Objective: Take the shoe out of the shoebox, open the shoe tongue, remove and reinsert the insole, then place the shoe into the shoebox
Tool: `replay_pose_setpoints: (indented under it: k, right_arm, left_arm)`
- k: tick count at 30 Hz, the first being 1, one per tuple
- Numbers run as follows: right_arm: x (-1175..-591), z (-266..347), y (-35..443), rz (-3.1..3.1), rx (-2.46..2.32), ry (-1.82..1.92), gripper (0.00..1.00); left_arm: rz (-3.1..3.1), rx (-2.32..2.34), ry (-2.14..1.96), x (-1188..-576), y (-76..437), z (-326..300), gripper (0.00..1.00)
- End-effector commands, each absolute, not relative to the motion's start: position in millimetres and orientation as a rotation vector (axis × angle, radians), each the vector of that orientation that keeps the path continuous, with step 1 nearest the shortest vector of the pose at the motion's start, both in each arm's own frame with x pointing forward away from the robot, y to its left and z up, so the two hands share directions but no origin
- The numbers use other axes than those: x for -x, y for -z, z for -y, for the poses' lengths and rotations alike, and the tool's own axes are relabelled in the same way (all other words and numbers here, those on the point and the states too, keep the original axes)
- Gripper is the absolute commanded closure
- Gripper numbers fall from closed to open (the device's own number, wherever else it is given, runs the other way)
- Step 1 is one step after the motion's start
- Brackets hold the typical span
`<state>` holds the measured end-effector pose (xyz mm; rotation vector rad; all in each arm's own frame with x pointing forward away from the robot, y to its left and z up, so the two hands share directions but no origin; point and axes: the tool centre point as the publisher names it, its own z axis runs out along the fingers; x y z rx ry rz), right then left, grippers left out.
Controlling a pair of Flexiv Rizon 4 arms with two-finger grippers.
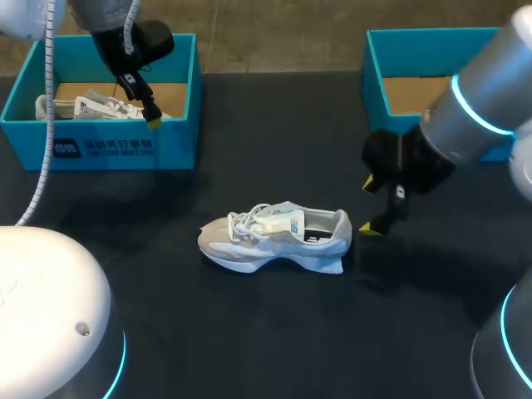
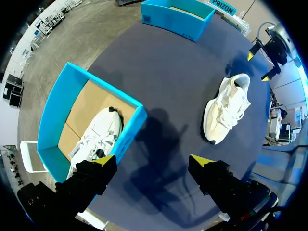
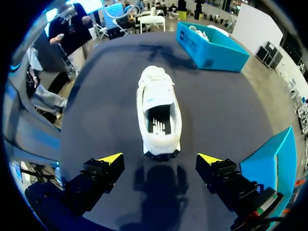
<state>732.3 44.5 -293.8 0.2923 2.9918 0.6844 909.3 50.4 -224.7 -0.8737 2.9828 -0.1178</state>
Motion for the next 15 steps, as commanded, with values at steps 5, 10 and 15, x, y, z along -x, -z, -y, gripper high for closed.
replay_pose_setpoints:
  k: [5, 10, 15]
  right_arm:
    - [-728.9, -17.1, 315.5, -2.863, -0.246, -1.059, 0.00]
    - [-730.4, -11.9, 330.7, -2.797, -0.258, -1.146, 0.00]
    - [-731.0, -12.1, 341.6, -2.749, -0.285, -1.208, 0.00]
  left_arm:
    - [-2.981, 0.872, 0.118, -908.0, 224.5, -51.0, 0.00]
    - [-2.981, 0.872, 0.118, -908.0, 224.5, -51.0, 0.00]
    - [-2.981, 0.872, 0.118, -908.0, 224.5, -51.0, 0.00]
